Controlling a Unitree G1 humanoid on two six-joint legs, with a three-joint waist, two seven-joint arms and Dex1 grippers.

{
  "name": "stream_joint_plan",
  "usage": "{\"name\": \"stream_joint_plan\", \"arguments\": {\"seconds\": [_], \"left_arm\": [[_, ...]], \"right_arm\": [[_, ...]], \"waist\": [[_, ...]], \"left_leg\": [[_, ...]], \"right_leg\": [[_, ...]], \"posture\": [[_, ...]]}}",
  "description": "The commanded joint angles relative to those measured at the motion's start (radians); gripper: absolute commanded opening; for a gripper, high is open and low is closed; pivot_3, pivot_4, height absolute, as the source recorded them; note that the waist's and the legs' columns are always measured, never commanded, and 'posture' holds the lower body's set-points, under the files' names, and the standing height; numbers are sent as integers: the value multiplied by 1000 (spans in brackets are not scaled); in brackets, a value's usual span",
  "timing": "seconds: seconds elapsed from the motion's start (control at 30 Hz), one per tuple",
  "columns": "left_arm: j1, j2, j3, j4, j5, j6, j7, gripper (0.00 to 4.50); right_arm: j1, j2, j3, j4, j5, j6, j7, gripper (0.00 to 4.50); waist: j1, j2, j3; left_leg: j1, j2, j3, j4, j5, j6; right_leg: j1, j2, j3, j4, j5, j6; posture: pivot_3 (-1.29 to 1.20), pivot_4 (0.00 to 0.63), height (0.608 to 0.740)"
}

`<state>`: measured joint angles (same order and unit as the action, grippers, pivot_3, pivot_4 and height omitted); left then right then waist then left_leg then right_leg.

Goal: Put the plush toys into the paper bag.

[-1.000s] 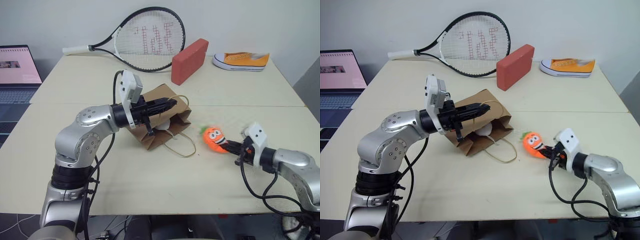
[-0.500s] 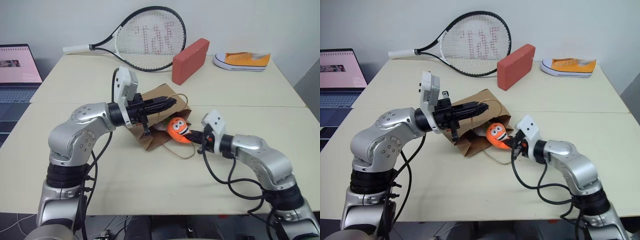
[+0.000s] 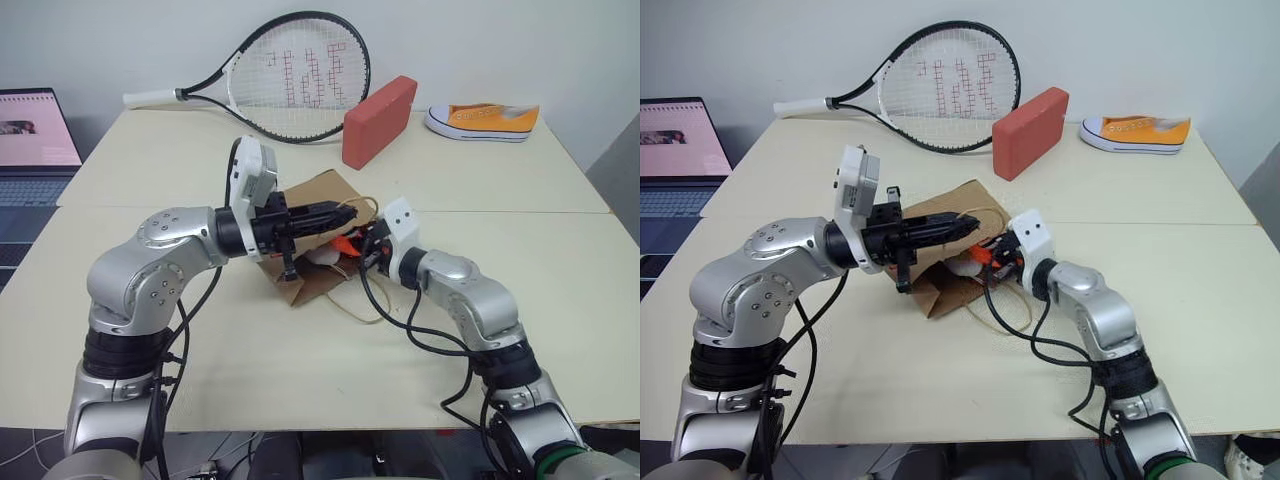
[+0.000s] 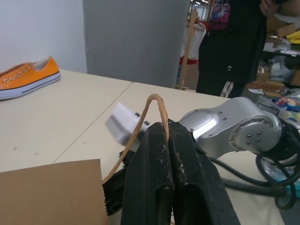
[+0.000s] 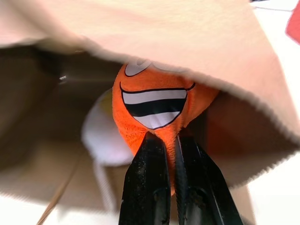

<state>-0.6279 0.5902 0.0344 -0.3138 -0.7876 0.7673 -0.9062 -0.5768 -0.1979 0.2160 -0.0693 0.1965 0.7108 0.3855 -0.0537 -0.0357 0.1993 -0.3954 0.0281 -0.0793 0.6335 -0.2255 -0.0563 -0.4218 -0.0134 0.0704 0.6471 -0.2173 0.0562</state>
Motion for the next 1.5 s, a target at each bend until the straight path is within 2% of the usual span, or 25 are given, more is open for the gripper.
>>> {"name": "stream_joint_plan", "arguments": {"seconds": [0.03,0.1,0.2,0.4,0.53,0.83,1.0,1.13,1.33,1.5], "left_arm": [[-4,4,6,-41,-21,2,-5,0],[-3,2,7,-40,-18,1,-3,0],[-3,-2,12,-35,-10,-5,9,0],[-8,-15,15,-18,11,-25,41,0],[-19,-27,-3,10,49,-47,55,0],[-46,-64,-17,58,111,-85,74,0],[-46,-69,-14,60,121,-92,73,0],[-36,-65,-9,54,119,-94,69,0],[-30,-59,-8,49,115,-92,58,0],[-30,-59,-11,48,117,-94,54,0]], "right_arm": [[-26,28,46,55,-83,-75,-47,17],[-23,39,55,71,-102,-93,-50,17],[-13,50,53,69,-111,-110,-43,815],[-2,39,38,16,-103,-96,-15,2952],[5,-7,48,-65,-102,-36,23,4368],[11,-118,-5,-313,41,157,165,4368],[80,-276,-64,-461,156,237,282,4368],[189,-392,-81,-524,188,193,346,4368],[271,-361,-32,-392,115,71,280,4368],[251,-242,29,-184,5,-69,181,4368]], "waist": [[-1,0,0],[-1,0,0],[-1,0,0],[-2,0,0],[-1,0,0],[0,0,0],[4,0,0],[6,0,0],[-5,0,0],[-4,0,0]], "left_leg": [[0,0,0,0,0,0],[0,0,0,0,0,0],[0,0,0,0,0,0],[0,0,0,0,0,0],[0,0,0,0,0,0],[0,0,0,0,0,0],[-1,0,0,0,0,0],[-1,0,0,0,0,0],[1,0,1,0,0,0],[1,0,1,0,0,0]], "right_leg": [[0,0,0,0,0,0],[0,0,0,0,0,0],[0,0,0,0,0,0],[0,0,0,0,0,0],[0,0,0,0,0,0],[0,0,0,0,0,0],[0,0,0,-1,0,0],[0,0,0,-1,0,0],[0,0,0,0,0,0],[1,0,0,-1,0,0]], "posture": [[0,150,740],[0,150,740],[0,150,740],[0,150,740],[0,150,740],[0,150,740],[0,150,740],[0,150,740],[0,150,740],[0,150,740]]}}
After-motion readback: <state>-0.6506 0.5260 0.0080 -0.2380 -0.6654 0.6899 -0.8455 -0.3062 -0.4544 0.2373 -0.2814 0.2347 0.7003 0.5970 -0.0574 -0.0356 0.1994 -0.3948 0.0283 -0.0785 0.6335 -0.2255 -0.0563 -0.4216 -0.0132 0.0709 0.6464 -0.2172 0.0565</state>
